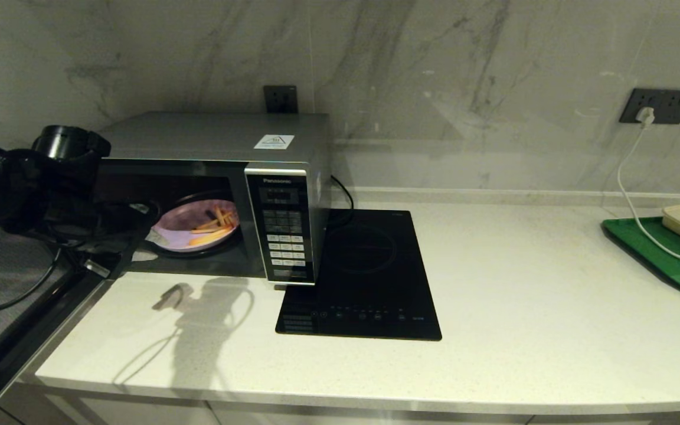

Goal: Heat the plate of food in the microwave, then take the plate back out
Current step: Take the plate out of the microwave

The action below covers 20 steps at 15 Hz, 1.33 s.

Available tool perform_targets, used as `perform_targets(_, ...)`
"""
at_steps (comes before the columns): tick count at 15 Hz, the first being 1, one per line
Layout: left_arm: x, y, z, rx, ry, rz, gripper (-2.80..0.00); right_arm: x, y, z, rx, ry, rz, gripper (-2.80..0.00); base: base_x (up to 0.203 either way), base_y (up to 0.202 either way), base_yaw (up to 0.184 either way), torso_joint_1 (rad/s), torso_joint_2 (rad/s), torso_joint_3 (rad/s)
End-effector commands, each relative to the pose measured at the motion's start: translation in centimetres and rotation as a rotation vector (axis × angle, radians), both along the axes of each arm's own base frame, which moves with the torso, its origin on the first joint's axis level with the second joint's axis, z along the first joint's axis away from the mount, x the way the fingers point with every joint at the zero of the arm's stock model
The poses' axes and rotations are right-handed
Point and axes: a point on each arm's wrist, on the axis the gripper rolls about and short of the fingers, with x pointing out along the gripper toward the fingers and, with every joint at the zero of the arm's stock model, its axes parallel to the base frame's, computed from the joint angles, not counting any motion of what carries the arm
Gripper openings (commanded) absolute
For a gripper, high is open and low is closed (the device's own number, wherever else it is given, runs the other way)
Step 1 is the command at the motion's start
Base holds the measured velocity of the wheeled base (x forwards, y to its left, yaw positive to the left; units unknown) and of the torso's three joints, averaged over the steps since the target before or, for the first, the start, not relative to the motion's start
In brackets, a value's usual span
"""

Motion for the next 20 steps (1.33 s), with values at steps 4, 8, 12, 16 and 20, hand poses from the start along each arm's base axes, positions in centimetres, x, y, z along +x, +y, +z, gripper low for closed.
perform_targets(4,1.5,1.4,-1.7,-0.099,-0.045,0.025,0.00,0.0,0.0,0.0,0.001,0.002,0.000,-2.80,0.000,0.000,0.000,0.000,0.00,0.000)
perform_targets(8,3.3,1.6,-4.3,-0.159,0.006,0.084,0.00,0.0,0.0,0.0,0.001,0.002,0.000,-2.80,0.000,0.000,0.000,0.000,0.00,0.000)
perform_targets(12,4.4,2.5,-5.6,-0.184,-0.017,0.120,0.00,0.0,0.0,0.0,0.001,0.002,0.000,-2.80,0.000,0.000,0.000,0.000,0.00,0.000)
perform_targets(16,5.6,3.8,-6.9,-0.200,-0.032,0.165,0.00,0.0,0.0,0.0,0.001,0.002,0.000,-2.80,0.000,0.000,0.000,0.000,0.00,0.000)
perform_targets(20,6.5,4.1,-8.2,-0.205,-0.014,0.176,0.00,0.0,0.0,0.0,0.001,0.002,0.000,-2.80,0.000,0.000,0.000,0.000,0.00,0.000)
